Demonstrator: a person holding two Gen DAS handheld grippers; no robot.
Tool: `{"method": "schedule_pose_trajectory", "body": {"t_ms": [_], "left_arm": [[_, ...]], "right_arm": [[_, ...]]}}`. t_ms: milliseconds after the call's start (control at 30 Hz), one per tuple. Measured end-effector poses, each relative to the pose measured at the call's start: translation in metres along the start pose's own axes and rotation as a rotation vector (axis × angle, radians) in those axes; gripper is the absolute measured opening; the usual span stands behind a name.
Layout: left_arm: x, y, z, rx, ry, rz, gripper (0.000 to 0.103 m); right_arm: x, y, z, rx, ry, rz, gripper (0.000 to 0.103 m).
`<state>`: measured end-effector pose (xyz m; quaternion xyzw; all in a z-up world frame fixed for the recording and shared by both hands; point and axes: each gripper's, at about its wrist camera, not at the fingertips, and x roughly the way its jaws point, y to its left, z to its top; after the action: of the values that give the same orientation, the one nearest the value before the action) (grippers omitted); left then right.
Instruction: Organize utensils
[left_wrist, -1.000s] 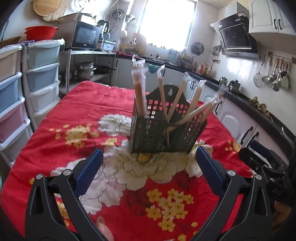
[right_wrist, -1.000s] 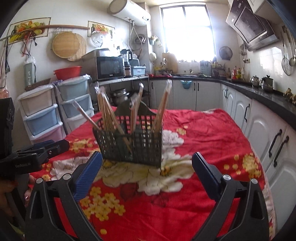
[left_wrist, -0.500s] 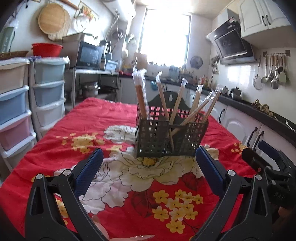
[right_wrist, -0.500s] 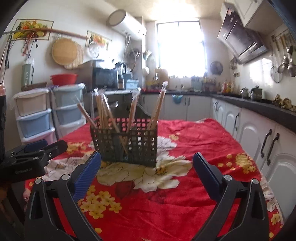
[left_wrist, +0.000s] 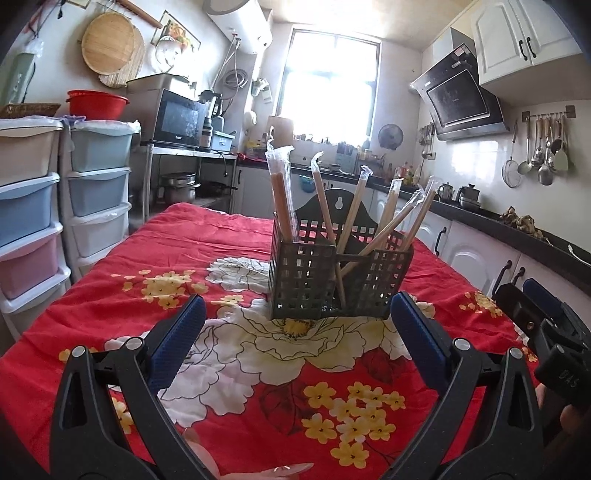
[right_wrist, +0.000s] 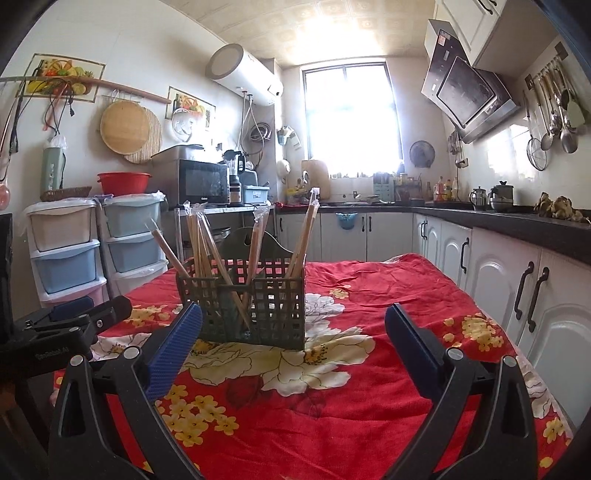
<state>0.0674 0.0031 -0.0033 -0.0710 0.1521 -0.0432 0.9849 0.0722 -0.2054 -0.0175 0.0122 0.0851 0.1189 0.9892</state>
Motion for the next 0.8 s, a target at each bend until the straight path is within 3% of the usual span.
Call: {"method": "schedule_pose_trajectory", "body": {"t_ms": [800], "left_arm": [[-0.002,0.0004,-0.0002,0.003,-0.013,0.0,0.092]], "right_arm": [[-0.0008,0.0012,-0.0009,0.0,-0.002,-0.003,0.097]]}}
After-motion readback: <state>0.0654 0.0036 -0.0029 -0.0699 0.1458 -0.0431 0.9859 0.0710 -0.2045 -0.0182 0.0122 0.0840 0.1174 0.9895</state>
